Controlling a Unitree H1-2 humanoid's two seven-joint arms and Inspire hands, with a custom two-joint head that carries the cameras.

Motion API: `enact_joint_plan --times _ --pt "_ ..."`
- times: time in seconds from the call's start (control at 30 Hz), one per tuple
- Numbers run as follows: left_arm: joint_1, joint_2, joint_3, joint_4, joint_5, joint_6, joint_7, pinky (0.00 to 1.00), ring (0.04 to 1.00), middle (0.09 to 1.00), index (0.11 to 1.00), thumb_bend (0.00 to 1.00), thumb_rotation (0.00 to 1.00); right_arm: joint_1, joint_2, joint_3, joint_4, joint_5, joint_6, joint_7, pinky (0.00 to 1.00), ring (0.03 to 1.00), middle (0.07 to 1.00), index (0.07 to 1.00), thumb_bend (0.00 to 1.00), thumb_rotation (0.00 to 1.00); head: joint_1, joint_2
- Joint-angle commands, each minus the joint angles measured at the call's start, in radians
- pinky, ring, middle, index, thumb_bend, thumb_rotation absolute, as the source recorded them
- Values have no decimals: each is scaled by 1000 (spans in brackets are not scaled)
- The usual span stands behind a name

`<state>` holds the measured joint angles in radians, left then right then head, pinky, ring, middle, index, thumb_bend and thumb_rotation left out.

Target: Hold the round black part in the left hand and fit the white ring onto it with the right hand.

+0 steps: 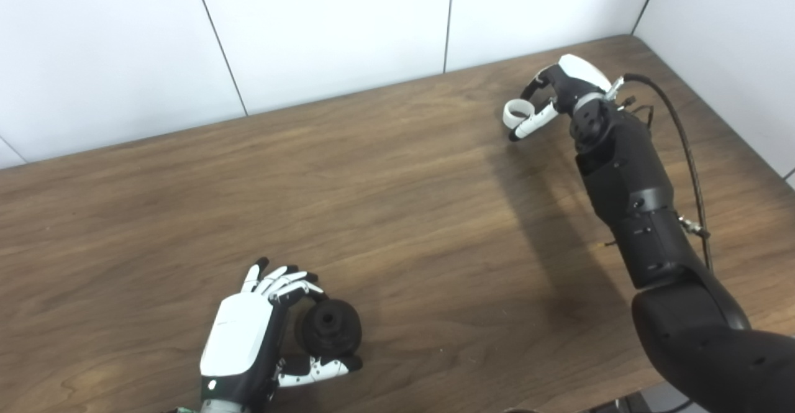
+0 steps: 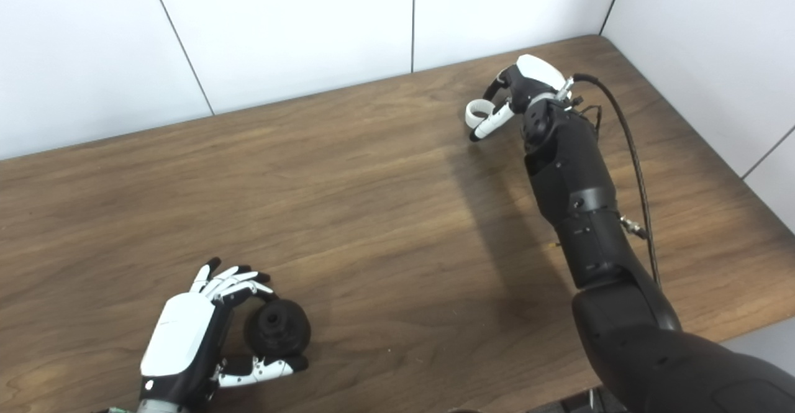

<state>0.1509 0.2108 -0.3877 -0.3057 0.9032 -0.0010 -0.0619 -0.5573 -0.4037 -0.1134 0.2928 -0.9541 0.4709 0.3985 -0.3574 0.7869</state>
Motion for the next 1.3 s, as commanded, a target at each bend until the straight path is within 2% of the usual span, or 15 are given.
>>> enact_joint_plan --times 0.0,0.13,0.33,0.5,0.67,0.8,0.87,1.1,1.27 --pt "7 9 -3 -6 15 -3 -18 990 858 764 484 523 53 -57 -20 0 -20 -8 -1 -27 905 901 823 630 853 176 0 2" --pt "7 8 -5 -10 19 1 -22 987 856 763 484 523 53 -62 -14 1 -11 -23 -1 -28 913 860 786 644 869 198 1 1" --pt "8 7 -5 -10 16 -1 -20 992 857 763 484 523 53 -64 -14 8 -6 -51 -1 -20 790 796 747 660 869 220 2 2" --pt "8 6 -5 -16 18 4 -28 989 857 764 484 523 54 -58 -20 12 -15 -35 -1 -26 787 772 732 657 857 198 2 2" --pt "8 5 -4 -21 22 8 -36 992 858 764 484 523 54 -57 -9 -7 -17 -54 -1 -26 858 819 751 635 855 175 2 2" --pt "8 5 -4 -20 24 4 -33 987 855 764 484 523 54 -51 -21 9 -22 -49 -1 -21 885 857 783 637 851 179 2 7" --pt "9 5 -3 -22 24 2 -31 986 854 762 484 523 53 -48 -27 14 -25 -44 -1 -18 854 860 800 636 849 185 2 7" --pt "9 4 -3 -25 25 2 -35 995 859 763 484 523 53 -45 -39 26 -23 -33 -1 -13 877 913 844 635 825 181 3 8" --pt "9 3 -2 -24 26 -1 -30 997 858 763 484 523 53 -42 -39 23 -21 -16 -1 -21 882 913 844 616 818 168 4 8"
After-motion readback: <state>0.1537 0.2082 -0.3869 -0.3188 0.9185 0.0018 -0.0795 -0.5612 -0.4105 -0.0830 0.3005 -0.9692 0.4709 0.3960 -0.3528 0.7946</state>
